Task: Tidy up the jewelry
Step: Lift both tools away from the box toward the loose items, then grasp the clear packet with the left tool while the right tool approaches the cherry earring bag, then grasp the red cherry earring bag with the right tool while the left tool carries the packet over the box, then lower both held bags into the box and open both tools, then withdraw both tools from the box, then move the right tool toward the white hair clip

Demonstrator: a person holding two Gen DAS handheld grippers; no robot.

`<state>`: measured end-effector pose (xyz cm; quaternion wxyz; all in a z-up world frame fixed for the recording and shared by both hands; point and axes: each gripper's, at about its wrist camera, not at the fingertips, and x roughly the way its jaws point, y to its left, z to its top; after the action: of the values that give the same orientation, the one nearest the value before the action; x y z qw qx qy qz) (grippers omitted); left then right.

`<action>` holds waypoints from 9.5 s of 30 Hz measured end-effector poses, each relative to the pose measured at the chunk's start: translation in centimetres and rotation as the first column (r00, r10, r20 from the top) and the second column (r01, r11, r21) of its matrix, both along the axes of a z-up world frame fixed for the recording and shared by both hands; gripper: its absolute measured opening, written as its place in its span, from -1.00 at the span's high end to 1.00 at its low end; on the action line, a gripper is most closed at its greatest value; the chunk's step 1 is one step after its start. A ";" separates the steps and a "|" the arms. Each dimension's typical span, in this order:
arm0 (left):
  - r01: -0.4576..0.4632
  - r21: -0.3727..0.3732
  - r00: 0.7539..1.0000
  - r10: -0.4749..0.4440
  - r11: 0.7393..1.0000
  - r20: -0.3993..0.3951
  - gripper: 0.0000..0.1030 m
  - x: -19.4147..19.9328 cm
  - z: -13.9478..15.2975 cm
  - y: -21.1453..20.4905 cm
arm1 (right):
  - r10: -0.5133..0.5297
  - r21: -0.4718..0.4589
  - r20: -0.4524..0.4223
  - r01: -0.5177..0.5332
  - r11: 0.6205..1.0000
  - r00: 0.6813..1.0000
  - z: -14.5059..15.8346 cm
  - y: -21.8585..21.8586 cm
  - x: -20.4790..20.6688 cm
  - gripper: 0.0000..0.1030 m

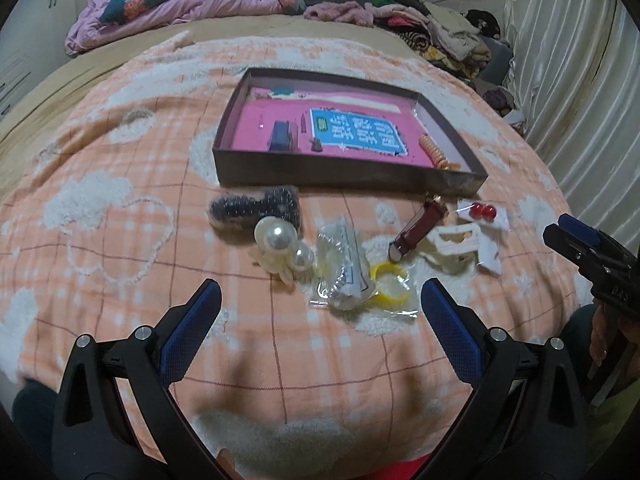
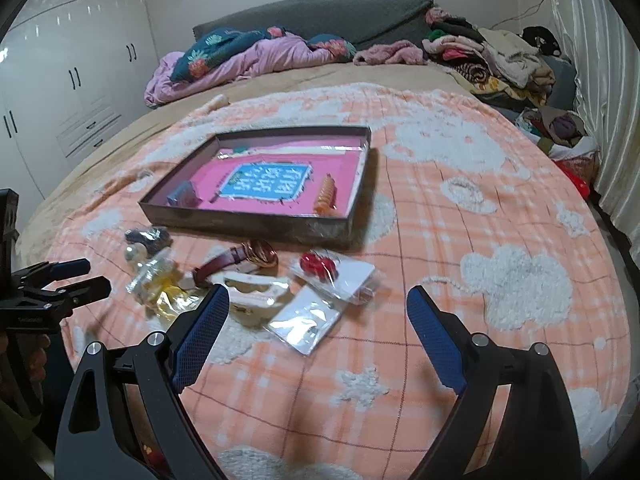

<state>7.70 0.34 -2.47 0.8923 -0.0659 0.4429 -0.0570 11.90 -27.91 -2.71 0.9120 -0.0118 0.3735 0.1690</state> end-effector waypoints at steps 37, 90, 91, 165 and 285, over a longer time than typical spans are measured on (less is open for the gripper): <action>0.038 -0.069 0.999 -0.036 0.997 0.020 0.62 2.6 -1.6 0.0 | 0.042 -0.020 -0.107 -0.044 0.999 0.993 -6.0 1.2 8.1 -0.11; 0.077 -0.081 0.976 -0.058 0.994 0.210 0.62 10.1 6.9 0.0 | 0.010 0.161 0.224 -0.047 0.986 0.975 8.1 2.7 8.1 -0.06; 0.074 -0.081 0.978 -0.056 0.994 0.202 0.62 10.5 6.7 0.0 | 0.008 0.161 0.224 -0.046 0.986 0.974 8.1 2.8 8.2 -0.06; -0.042 0.005 0.982 0.040 0.999 0.184 -0.82 13.0 5.0 2.4 | -0.027 0.129 0.100 0.014 0.991 0.995 2.3 1.8 12.6 -0.85; 0.128 0.069 0.991 -0.130 0.989 0.023 -0.81 -1.3 -1.6 -0.1 | 0.204 -0.033 -0.041 -0.206 0.978 0.978 -2.2 5.3 1.2 -0.90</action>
<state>6.41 0.27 -4.04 0.8945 -0.0060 0.4355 -0.1007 13.13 -22.58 -4.95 0.8822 -0.0638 0.3903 0.2555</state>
